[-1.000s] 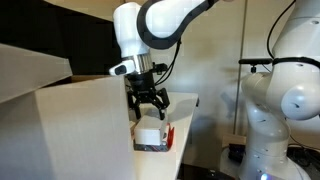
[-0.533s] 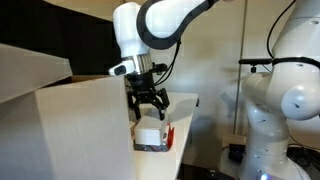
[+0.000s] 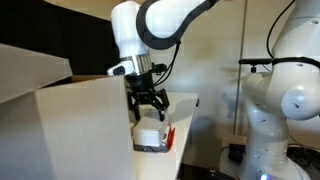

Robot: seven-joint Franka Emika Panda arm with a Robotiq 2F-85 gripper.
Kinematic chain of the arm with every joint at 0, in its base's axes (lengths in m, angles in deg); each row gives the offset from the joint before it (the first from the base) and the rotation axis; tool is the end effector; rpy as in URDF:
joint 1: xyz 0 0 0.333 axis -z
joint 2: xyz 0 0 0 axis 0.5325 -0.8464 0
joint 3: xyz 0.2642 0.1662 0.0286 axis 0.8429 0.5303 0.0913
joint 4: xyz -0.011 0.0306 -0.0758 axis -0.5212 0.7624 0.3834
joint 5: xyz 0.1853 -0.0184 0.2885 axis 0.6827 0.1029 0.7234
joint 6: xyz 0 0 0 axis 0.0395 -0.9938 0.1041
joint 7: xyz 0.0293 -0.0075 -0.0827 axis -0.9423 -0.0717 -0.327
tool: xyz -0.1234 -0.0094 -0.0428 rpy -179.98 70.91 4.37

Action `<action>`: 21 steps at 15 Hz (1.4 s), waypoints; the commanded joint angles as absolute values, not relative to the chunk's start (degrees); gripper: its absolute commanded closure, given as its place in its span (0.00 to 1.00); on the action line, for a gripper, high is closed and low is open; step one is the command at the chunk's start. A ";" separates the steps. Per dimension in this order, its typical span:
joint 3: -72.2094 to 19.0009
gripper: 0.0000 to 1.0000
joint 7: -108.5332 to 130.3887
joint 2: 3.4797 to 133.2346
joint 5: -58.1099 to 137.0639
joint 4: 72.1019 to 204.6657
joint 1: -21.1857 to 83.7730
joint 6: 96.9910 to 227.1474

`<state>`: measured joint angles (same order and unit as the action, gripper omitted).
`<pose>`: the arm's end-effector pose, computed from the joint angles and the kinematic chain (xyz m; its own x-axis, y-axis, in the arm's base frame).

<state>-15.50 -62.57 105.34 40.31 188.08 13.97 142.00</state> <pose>0.3315 0.1542 0.4094 -0.0855 0.9896 -0.1153 0.9930 0.0751 -0.0913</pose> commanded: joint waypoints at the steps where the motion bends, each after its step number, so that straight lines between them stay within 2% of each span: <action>1: -15.27 0.00 -62.25 104.64 40.31 187.78 14.51 141.27; 21: -15.26 0.00 -62.37 107.44 40.45 187.82 14.28 138.65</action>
